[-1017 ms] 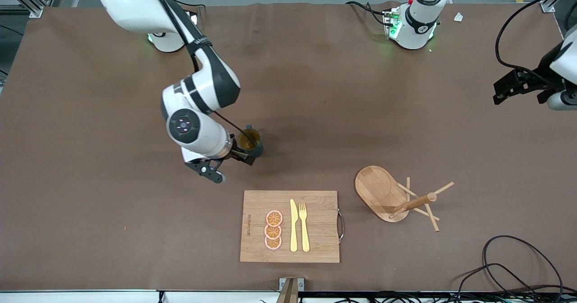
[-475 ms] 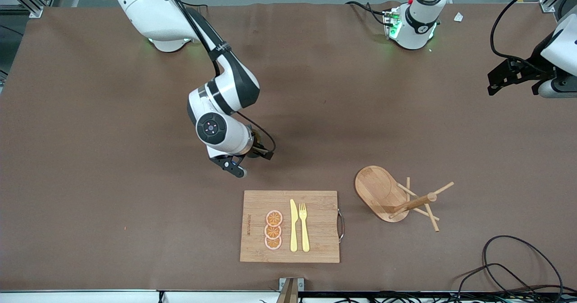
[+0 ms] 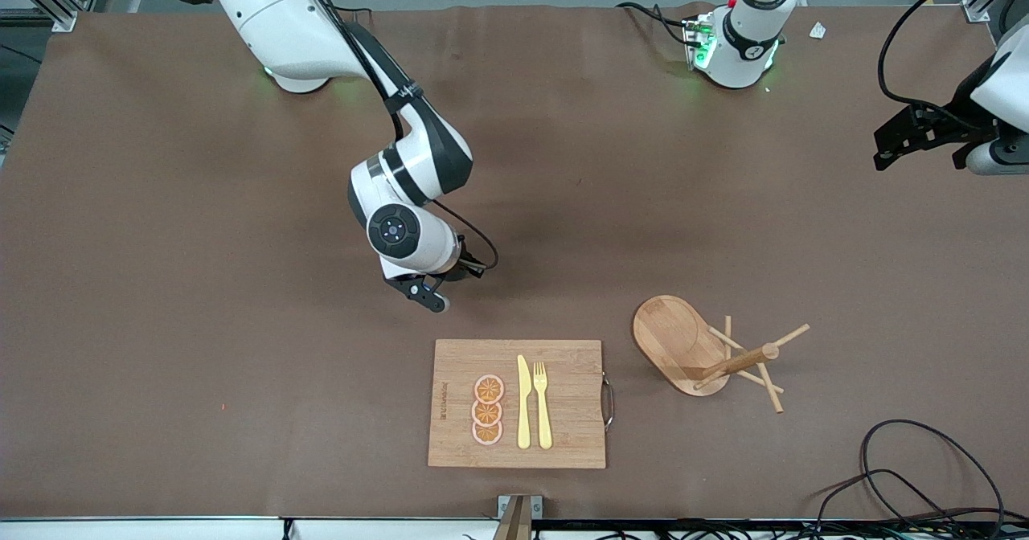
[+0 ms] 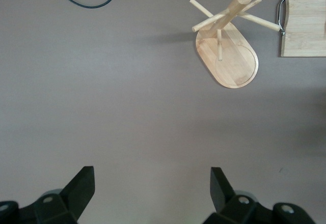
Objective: Transfer cup from left to right arm and place
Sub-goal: 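Lift the mug with the right gripper and carry it away from the board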
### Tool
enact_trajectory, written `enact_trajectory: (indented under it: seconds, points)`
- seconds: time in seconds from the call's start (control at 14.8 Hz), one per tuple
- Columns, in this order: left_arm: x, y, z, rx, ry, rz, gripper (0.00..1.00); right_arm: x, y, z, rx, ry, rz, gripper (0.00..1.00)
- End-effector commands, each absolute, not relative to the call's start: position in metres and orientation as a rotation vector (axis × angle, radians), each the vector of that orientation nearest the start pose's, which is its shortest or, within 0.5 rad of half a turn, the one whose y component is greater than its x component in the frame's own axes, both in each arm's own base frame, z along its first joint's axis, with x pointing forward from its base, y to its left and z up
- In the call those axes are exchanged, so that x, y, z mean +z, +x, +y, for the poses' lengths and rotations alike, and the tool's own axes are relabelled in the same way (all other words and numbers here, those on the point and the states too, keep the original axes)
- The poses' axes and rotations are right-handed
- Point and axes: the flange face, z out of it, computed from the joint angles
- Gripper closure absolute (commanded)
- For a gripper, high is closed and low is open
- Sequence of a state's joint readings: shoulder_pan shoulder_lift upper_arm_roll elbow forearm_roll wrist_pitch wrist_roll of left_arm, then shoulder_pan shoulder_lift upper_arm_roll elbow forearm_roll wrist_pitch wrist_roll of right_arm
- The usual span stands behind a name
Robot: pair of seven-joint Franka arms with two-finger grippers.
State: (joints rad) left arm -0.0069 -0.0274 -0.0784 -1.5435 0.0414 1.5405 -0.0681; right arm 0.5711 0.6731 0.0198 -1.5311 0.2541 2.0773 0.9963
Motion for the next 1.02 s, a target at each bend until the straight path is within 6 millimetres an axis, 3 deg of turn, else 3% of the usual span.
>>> enact_trajectory:
  seconds: [0.0, 0.14, 0.34, 0.41, 0.47, 0.61, 0.95]
  points:
    - [0.661, 0.536, -0.039, -0.077, -3.106, 0.035, 0.00, 0.250, 0.568, 0.393, 0.390, -2.940, 0.789, 0.77]
    - [0.662, 0.537, -0.036, -0.082, -3.108, 0.026, 0.00, 0.250, 0.571, 0.385, 0.413, -2.964, 0.687, 0.95]
    - [0.662, 0.537, -0.032, -0.086, -3.108, 0.019, 0.00, 0.264, 0.583, 0.372, 0.370, -2.988, 0.538, 1.00]
    - [0.662, 0.537, -0.031, -0.086, -3.108, 0.017, 0.00, 0.267, 0.597, 0.347, 0.355, -3.004, 0.493, 1.00]
    - [0.662, 0.537, -0.031, -0.086, -3.109, 0.014, 0.00, 0.290, 0.609, 0.321, 0.333, -3.018, 0.412, 1.00]
    - [0.661, 0.538, -0.031, -0.086, -3.110, 0.014, 0.00, 0.310, 0.638, 0.258, 0.244, -3.081, 0.247, 1.00]
    - [0.662, 0.539, -0.032, -0.096, -3.110, 0.019, 0.00, 0.310, 0.680, 0.101, 0.201, -3.097, -0.092, 0.99]
